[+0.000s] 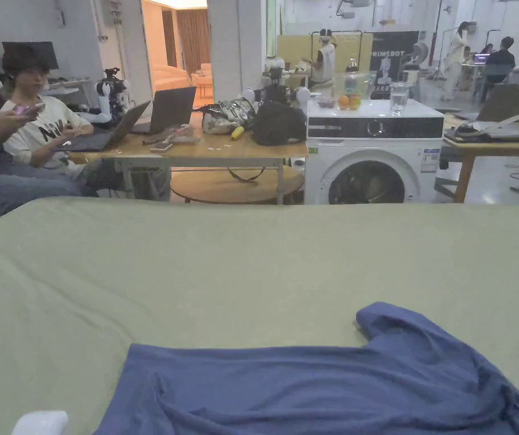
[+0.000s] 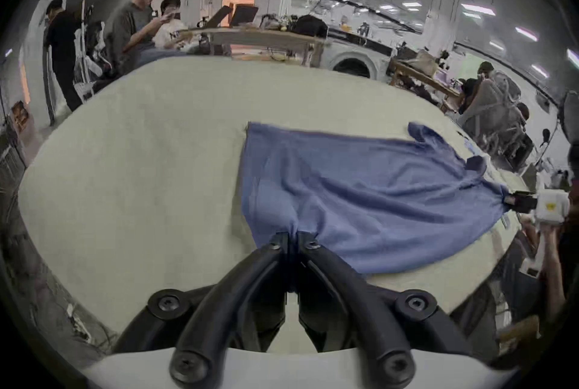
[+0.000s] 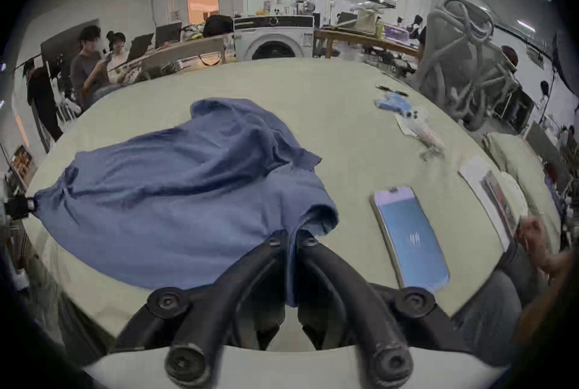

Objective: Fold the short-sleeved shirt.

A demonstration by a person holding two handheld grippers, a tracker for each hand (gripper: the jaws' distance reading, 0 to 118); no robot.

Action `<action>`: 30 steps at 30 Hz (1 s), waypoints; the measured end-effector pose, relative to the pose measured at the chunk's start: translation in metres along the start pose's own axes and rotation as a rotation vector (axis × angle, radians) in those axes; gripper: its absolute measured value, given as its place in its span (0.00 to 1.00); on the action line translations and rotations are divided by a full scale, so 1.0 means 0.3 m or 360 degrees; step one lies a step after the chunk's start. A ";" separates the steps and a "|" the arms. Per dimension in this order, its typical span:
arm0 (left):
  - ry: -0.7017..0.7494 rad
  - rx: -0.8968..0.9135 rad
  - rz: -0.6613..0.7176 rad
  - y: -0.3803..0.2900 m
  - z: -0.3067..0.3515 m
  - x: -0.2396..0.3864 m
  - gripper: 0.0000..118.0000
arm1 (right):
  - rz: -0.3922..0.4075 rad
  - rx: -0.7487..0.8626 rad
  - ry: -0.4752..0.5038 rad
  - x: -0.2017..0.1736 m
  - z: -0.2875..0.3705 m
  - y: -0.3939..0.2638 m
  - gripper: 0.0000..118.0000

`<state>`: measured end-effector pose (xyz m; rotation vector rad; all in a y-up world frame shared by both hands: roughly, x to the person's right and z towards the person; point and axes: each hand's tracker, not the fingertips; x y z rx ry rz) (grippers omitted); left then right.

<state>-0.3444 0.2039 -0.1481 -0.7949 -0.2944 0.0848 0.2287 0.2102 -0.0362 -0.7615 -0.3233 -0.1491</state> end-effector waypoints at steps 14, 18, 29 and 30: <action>0.0026 0.0646 -0.0152 0.149 0.180 0.189 0.69 | 0.0043 0.0423 0.0355 -0.095 0.144 0.074 0.55; -0.0056 0.0746 -0.0246 0.172 0.208 0.284 0.69 | 0.0104 0.0483 0.0420 -0.172 0.166 0.096 0.55; -0.0122 0.0592 -0.0212 0.098 0.212 0.294 0.00 | 0.0158 0.0411 0.0514 -0.242 0.129 0.029 0.00; -0.0112 0.0595 -0.0163 0.109 0.206 0.273 0.00 | 0.0154 0.0404 0.0508 -0.242 0.122 0.032 0.00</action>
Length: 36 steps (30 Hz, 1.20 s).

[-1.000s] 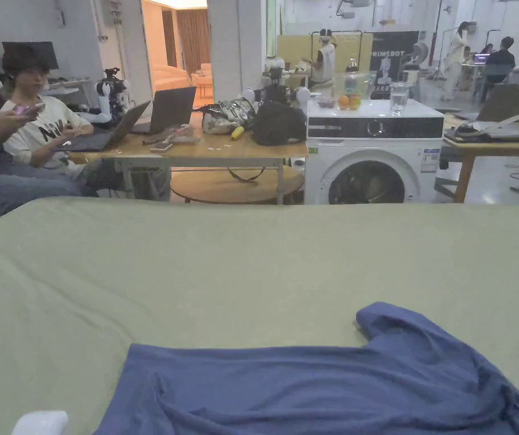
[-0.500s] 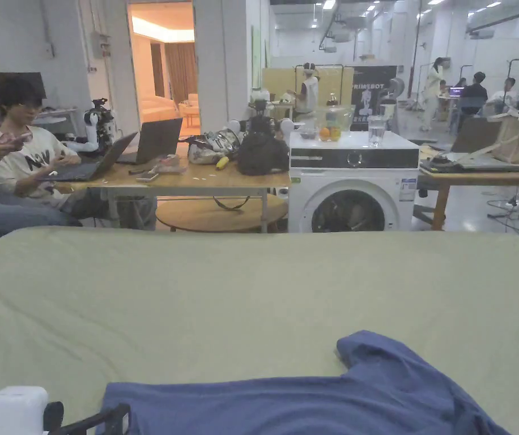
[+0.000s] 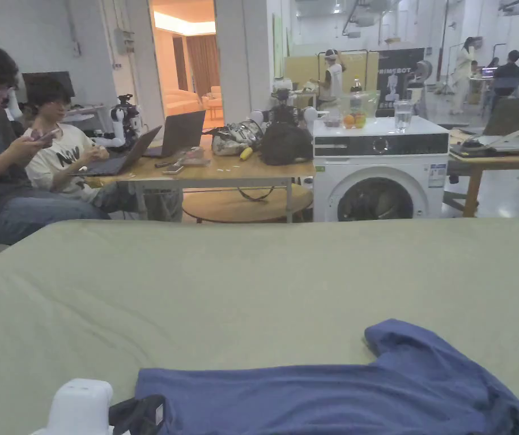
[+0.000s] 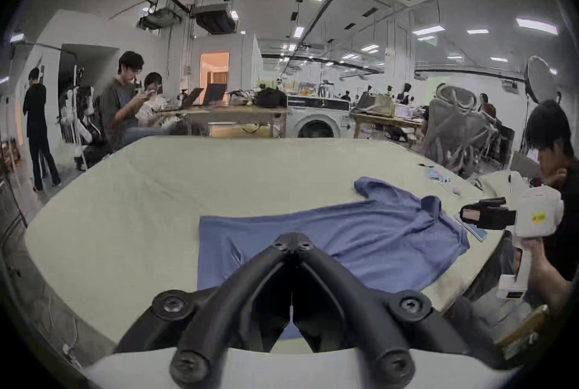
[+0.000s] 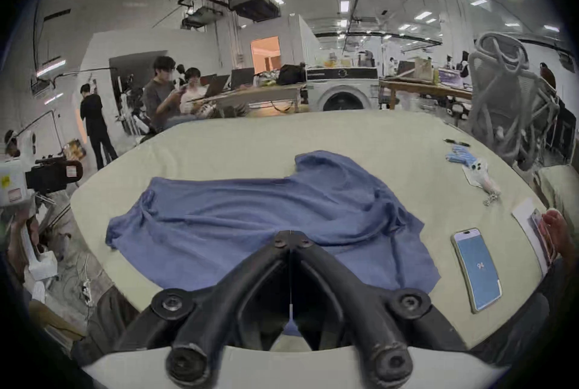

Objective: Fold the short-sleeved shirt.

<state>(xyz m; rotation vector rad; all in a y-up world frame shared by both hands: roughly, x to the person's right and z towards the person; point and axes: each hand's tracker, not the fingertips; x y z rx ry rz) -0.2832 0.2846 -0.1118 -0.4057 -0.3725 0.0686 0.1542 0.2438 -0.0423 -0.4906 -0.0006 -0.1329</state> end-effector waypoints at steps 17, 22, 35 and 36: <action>0.0345 -0.0811 0.0239 0.071 -0.868 -0.424 0.59 | -0.0181 -0.0169 -0.0070 0.179 -0.016 -0.044 0.00; 0.0395 -0.0811 0.0224 0.007 -0.906 -0.400 0.32 | -0.0183 -0.0291 -0.0187 0.270 -0.034 -0.045 0.00; 0.0401 -0.0965 0.0072 0.024 -0.964 -0.363 0.00 | 0.0047 -0.0549 -0.0259 0.484 -0.602 0.393 0.45; 0.0402 -0.0968 0.0040 0.023 -0.965 -0.359 0.00 | 0.0027 -0.0633 -0.0250 0.504 -0.668 0.399 0.45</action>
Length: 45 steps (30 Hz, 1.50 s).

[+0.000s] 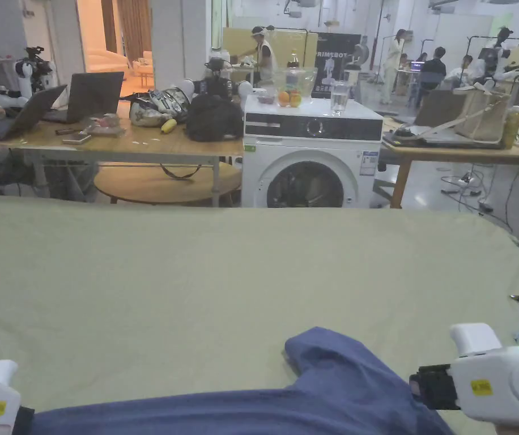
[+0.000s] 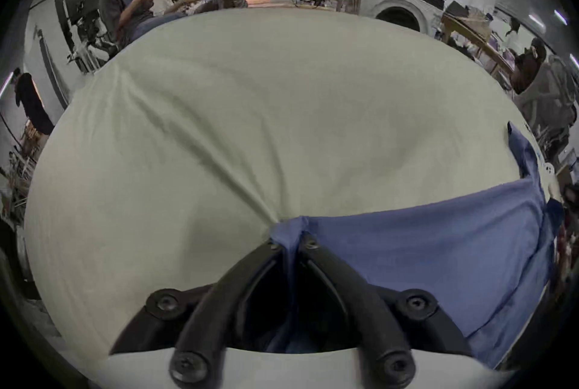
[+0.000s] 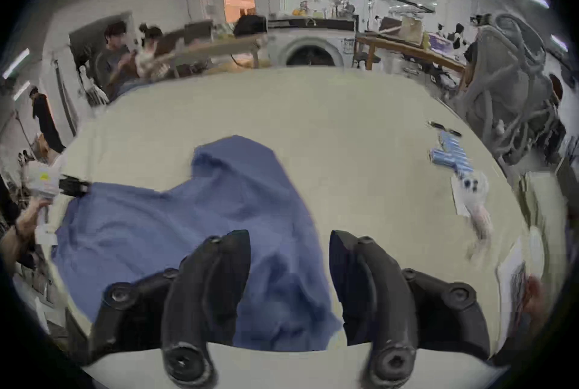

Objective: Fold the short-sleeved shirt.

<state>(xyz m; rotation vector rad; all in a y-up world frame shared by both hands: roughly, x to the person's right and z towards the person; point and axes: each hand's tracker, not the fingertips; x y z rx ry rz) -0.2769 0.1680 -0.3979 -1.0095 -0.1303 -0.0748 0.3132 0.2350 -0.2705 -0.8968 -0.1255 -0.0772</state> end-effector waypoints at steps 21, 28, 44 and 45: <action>-0.0282 0.0539 0.0091 -0.209 0.472 -0.081 0.00 | -0.0096 0.0220 0.0115 0.000 0.323 -0.203 0.00; -0.0318 0.0450 0.0041 -0.525 0.594 -0.150 0.00 | -0.0094 0.0216 0.0100 -0.022 0.543 -0.565 0.00; -0.0358 0.0690 0.0161 -0.666 0.611 -0.141 0.67 | -0.0124 0.0371 0.0016 -0.087 0.534 -0.759 0.50; -0.0362 0.0796 0.0193 -0.635 0.645 -0.122 0.69 | -0.0095 0.0453 0.0077 -0.111 0.555 -0.733 0.50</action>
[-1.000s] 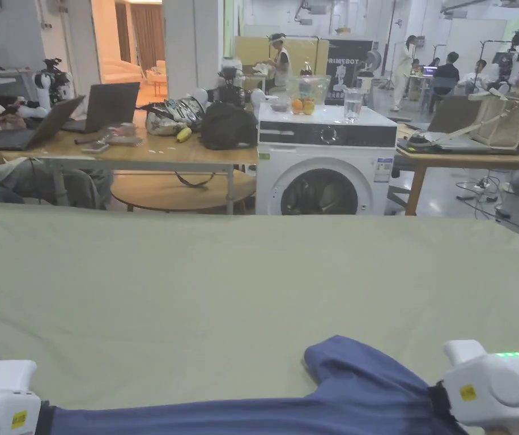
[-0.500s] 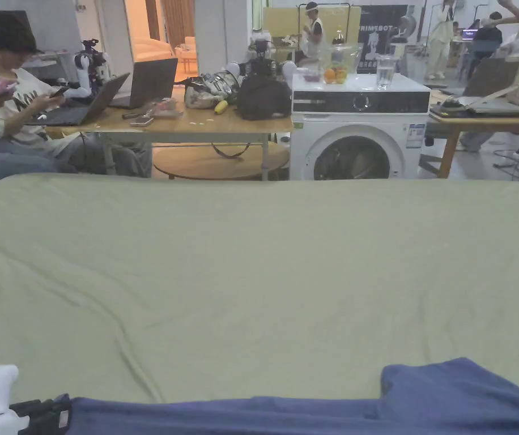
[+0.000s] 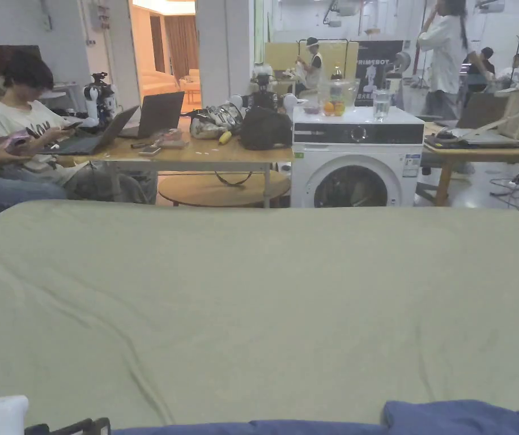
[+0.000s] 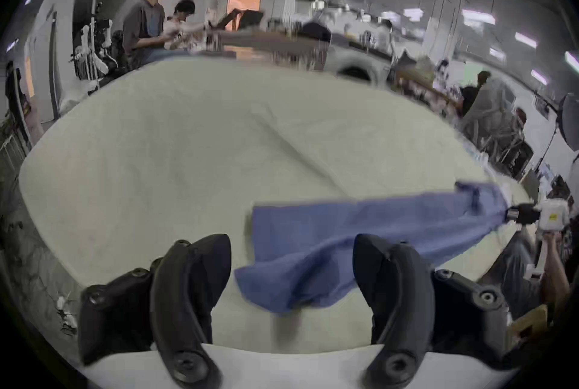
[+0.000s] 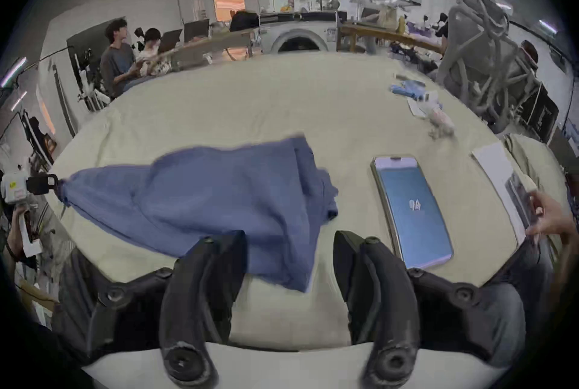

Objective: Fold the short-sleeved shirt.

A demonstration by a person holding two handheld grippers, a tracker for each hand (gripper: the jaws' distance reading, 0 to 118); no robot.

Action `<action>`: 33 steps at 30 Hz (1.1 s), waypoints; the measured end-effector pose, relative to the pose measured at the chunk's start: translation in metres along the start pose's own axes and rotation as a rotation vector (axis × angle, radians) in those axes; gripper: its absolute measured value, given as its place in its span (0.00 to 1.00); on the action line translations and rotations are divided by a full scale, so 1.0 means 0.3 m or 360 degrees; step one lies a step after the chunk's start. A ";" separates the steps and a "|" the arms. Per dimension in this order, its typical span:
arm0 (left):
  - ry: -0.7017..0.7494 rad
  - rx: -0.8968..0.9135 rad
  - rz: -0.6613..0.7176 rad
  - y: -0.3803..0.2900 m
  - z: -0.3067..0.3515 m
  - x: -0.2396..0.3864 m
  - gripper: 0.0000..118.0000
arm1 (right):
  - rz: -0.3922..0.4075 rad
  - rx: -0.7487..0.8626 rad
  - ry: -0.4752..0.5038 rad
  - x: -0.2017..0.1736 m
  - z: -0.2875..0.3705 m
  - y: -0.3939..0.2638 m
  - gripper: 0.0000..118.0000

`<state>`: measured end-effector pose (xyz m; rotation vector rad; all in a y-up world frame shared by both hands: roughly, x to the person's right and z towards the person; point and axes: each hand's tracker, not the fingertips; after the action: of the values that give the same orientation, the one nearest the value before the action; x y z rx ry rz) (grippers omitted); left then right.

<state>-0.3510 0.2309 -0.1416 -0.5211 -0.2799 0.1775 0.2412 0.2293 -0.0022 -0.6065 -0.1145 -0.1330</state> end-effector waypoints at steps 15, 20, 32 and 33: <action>-0.0279 0.0343 -0.0235 0.177 0.032 0.395 0.00 | 0.0046 0.0340 0.0261 -0.422 -0.042 0.200 0.00; -0.0359 0.0205 -0.0020 0.176 0.053 0.295 0.00 | 0.0057 0.0281 0.0267 -0.420 -0.057 0.182 0.00; -0.0307 -0.0337 0.1075 -0.112 -0.153 -0.338 0.90 | -0.0057 0.0137 0.0352 -0.357 -0.053 0.079 0.00; -0.0333 -0.0367 0.1181 -0.142 -0.184 -0.355 0.90 | -0.0057 0.0129 0.0348 -0.357 -0.046 0.073 0.00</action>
<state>-0.4306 0.1436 -0.1888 -0.8221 -0.3018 0.9325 0.1401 0.2489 -0.0414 -0.5059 0.0806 -0.2275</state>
